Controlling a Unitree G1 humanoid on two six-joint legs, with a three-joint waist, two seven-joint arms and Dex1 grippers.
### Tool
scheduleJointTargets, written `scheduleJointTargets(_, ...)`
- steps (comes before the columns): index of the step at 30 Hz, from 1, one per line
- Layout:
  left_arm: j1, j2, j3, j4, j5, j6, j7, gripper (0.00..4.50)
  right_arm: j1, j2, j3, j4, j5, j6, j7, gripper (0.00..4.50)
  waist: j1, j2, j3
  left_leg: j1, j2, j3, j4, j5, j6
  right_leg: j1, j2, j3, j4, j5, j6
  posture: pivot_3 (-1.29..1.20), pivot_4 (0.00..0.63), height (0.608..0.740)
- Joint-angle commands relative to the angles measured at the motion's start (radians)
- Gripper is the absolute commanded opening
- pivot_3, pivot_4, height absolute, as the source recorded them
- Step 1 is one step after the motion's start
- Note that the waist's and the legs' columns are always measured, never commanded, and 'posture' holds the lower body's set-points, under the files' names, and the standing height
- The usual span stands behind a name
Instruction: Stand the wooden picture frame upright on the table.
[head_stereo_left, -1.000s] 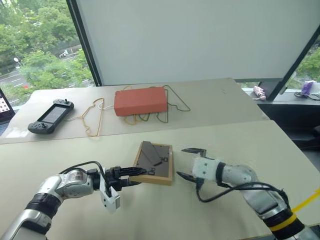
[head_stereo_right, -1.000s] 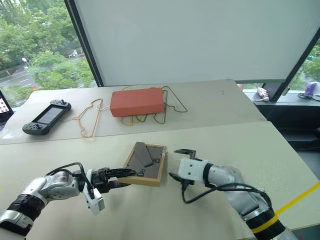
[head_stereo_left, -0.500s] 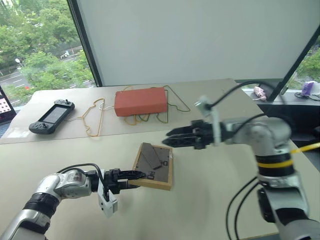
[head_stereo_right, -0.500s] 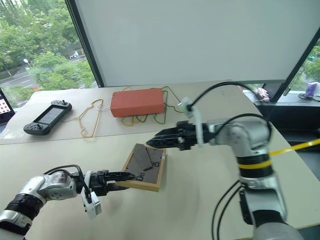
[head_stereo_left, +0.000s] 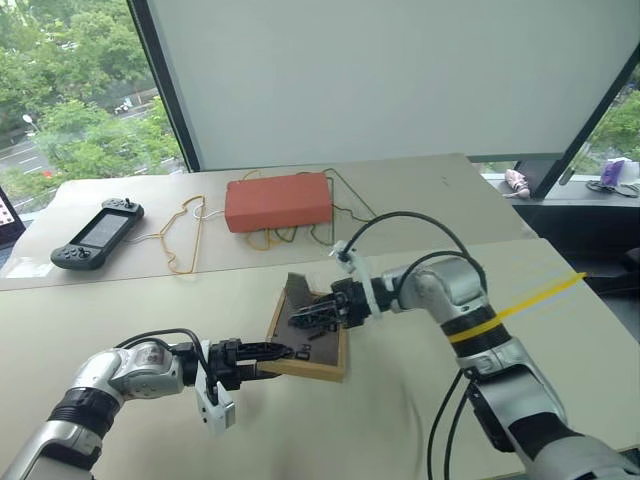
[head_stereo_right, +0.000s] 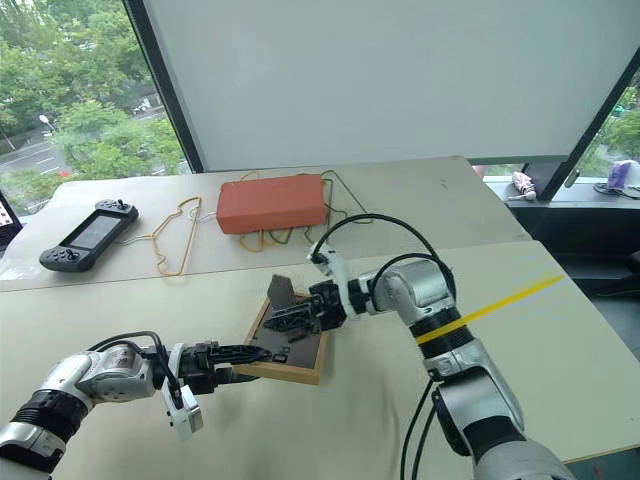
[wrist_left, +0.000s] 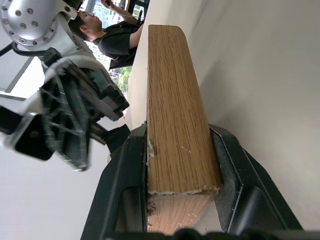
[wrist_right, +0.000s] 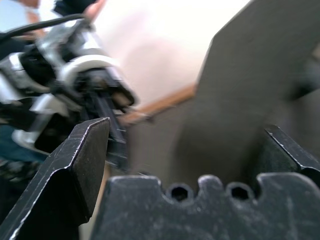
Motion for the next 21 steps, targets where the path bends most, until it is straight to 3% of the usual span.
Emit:
scheduleJointTargets(1, 0.018, -0.003, -0.014, -0.029, 0.009, -0.001, -0.013, 1.25, -0.03, -0.013, -0.074, -0.076, 0.049, 0.024, 0.005, 4.46, 0.002, 0.0, 0.0, 0.0, 0.0, 0.0, 0.0, 0.0, 0.0, 0.0, 0.0, 0.0, 0.0, 0.0, 0.0, 0.0, 0.15, 0.74)
scheduleJointTargets(21, 0.006, -0.007, -0.012, -0.023, 0.018, 0.026, -0.001, 1.25, 0.15, -0.132, -0.105, -0.261, 0.056, 0.022, -0.02, 4.46, -0.007, 0.0, 0.0, 0.001, 0.0, -0.001, 0.0, -0.001, 0.002, 0.0, -0.001, -0.003, -0.001, 0.0, 0.0, 0.0, 0.15, 0.74)
